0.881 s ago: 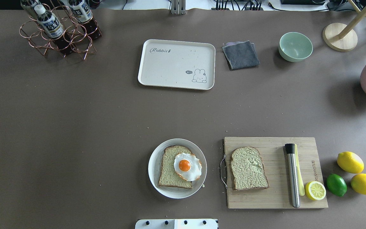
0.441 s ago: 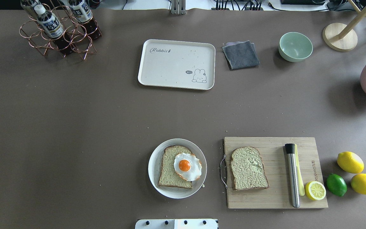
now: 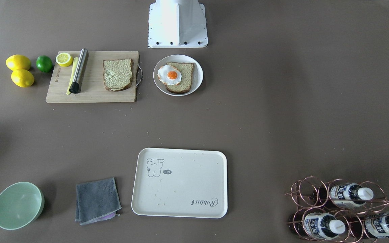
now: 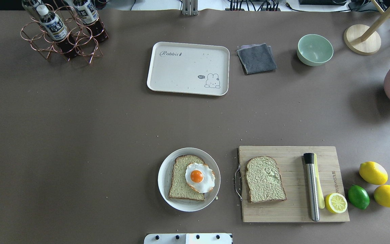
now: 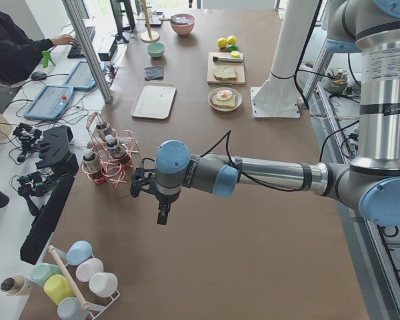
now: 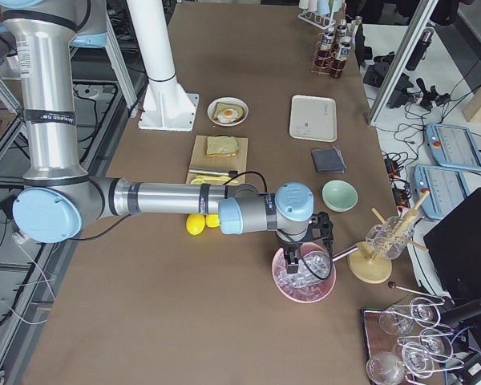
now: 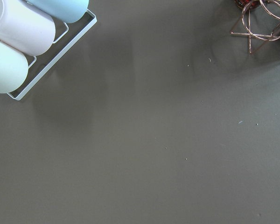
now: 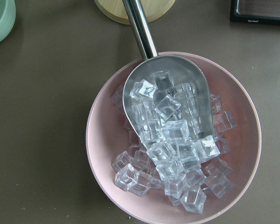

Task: Make sandwich and place on tray

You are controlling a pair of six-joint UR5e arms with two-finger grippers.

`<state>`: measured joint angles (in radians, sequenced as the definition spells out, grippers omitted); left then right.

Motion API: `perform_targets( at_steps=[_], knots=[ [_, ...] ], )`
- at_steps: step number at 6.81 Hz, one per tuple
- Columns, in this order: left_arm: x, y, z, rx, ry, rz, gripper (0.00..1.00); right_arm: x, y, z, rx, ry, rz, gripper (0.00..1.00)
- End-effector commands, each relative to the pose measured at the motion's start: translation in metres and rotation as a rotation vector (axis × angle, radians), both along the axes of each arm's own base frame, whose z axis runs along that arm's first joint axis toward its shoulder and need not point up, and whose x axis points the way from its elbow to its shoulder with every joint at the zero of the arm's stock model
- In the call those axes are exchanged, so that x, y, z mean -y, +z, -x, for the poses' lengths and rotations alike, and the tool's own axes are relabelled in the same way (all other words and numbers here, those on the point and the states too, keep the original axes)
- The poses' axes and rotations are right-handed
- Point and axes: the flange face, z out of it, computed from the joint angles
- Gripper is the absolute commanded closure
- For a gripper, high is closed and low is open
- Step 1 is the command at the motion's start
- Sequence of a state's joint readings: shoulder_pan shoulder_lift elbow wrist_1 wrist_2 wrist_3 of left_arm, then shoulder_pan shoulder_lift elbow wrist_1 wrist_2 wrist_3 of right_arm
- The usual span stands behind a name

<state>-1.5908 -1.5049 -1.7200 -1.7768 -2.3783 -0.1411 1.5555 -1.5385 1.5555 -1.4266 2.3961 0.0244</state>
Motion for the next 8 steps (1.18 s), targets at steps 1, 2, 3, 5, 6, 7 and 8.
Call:
perform_targets(
  at_steps=[1, 2, 3, 5, 6, 7, 8],
  knots=[
    [-0.0006, -0.0010, 0.0008, 0.000, -0.004, -0.003, 0.02, 0.0000, 0.0001, 0.0000, 0.000, 0.000, 0.000, 0.00],
    [-0.0006, -0.0010, 0.0008, 0.000, -0.004, -0.003, 0.02, 0.0000, 0.0001, 0.0000, 0.000, 0.001, 0.001, 0.00],
    [-0.0006, -0.0001, 0.0009, 0.001, -0.004, -0.001, 0.02, 0.0000, 0.0001, 0.0000, 0.000, 0.001, 0.001, 0.00],
    [-0.0006, -0.0001, 0.0009, 0.001, -0.005, 0.000, 0.02, 0.0000, -0.0007, 0.0000, 0.000, 0.000, -0.001, 0.00],
    [0.0001, -0.0008, 0.0009, 0.001, -0.005, -0.002, 0.02, 0.0001, -0.0030, -0.0008, 0.000, 0.003, -0.005, 0.00],
    [0.0001, -0.0016, 0.0009, 0.002, -0.004, -0.004, 0.02, 0.0003, -0.0045, -0.0008, 0.000, 0.003, -0.008, 0.00],
    [-0.0006, 0.0006, 0.0009, 0.002, -0.003, -0.001, 0.02, -0.0003, -0.0053, -0.0008, 0.000, 0.003, -0.009, 0.00]
  ],
)
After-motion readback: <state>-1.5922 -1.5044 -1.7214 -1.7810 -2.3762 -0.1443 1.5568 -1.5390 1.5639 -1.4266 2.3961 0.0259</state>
